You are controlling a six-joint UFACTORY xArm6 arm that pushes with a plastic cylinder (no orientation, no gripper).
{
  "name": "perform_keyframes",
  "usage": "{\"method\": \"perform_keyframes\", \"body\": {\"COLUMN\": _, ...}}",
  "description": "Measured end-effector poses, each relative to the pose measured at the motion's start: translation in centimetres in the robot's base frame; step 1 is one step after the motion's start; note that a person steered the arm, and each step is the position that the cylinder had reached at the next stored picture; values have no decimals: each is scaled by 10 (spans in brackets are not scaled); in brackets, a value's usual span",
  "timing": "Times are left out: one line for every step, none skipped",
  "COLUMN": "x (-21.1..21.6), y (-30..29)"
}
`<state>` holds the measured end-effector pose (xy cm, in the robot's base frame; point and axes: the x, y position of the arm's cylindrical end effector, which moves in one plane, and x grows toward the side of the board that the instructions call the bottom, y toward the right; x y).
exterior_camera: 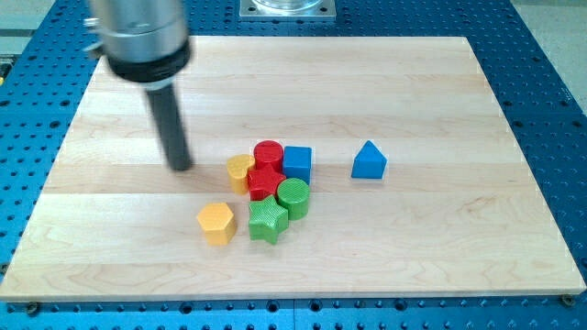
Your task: Make a group of all blocks
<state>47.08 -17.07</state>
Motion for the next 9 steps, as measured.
{"method": "perform_keyframes", "body": {"x": 81, "y": -4}}
{"method": "perform_keyframes", "body": {"x": 132, "y": 43}}
{"method": "perform_keyframes", "body": {"x": 102, "y": 82}}
{"method": "perform_keyframes", "body": {"x": 79, "y": 94}}
{"method": "perform_keyframes", "body": {"x": 111, "y": 74}}
{"method": "perform_keyframes", "body": {"x": 120, "y": 114}}
{"method": "perform_keyframes", "body": {"x": 113, "y": 140}}
{"method": "perform_keyframes", "body": {"x": 101, "y": 138}}
{"method": "perform_keyframes", "body": {"x": 123, "y": 148}}
